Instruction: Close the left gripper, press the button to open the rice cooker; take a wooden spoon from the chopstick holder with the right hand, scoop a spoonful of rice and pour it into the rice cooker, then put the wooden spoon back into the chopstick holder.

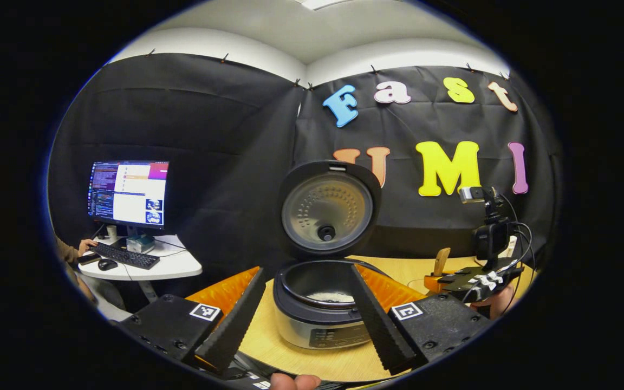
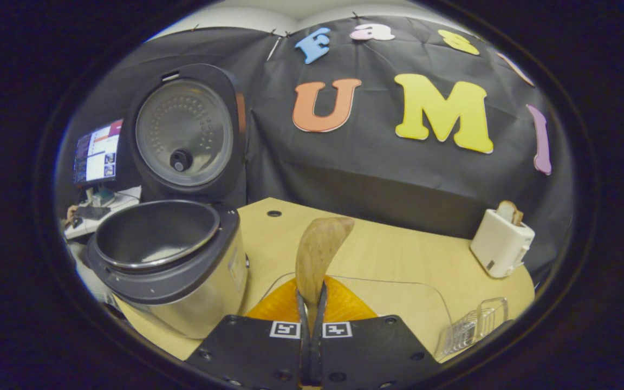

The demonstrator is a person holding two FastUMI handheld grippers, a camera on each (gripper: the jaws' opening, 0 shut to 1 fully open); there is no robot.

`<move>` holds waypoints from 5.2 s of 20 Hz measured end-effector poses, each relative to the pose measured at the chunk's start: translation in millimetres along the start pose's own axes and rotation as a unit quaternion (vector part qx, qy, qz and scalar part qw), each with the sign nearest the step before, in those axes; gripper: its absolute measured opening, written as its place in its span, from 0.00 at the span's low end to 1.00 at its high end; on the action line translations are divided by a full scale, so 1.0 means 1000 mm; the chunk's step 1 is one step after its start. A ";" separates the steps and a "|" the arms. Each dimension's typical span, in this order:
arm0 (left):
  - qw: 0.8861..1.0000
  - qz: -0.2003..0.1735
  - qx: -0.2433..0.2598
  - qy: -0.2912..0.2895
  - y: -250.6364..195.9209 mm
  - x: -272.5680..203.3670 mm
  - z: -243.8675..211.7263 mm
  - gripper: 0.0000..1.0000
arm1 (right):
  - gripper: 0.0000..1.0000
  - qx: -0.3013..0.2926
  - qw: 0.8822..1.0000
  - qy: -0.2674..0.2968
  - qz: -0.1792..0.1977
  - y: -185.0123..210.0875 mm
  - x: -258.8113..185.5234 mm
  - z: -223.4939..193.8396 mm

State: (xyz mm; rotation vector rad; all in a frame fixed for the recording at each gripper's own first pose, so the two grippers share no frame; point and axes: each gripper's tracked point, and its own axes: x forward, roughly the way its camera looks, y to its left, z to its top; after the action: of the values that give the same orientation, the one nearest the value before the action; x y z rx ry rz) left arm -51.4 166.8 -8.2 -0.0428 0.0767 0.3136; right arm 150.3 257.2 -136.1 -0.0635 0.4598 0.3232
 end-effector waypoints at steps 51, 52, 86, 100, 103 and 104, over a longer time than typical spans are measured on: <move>0.999 0.007 -0.021 0.030 0.028 0.002 -0.021 0.98 | 0.00 0.243 0.944 -0.024 0.221 0.141 0.004 0.156; 0.999 0.005 -0.022 0.030 0.027 0.001 -0.020 0.98 | 0.00 0.229 0.948 -0.027 0.220 0.145 0.004 0.157; 0.998 0.017 -0.052 0.016 0.042 -0.007 -0.008 0.98 | 0.00 -0.102 0.978 -0.132 0.126 0.174 -0.025 0.167; 0.999 -0.015 -0.037 0.010 0.006 -0.010 0.000 0.99 | 0.00 0.119 0.962 -0.140 0.201 0.106 -0.085 0.190; 0.999 -0.024 -0.030 0.011 -0.007 -0.009 -0.001 0.98 | 0.00 0.138 0.962 -0.147 0.183 0.057 -0.104 0.188; 0.999 -0.031 -0.027 0.012 -0.014 -0.010 -0.001 0.98 | 0.00 0.146 0.963 -0.151 0.171 0.035 -0.110 0.187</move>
State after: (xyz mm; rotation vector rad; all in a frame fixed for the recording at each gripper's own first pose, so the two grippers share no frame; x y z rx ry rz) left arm -56.3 150.2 -7.7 -0.1025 0.0903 0.2536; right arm 125.4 283.2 80.4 0.3541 0.2079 0.5905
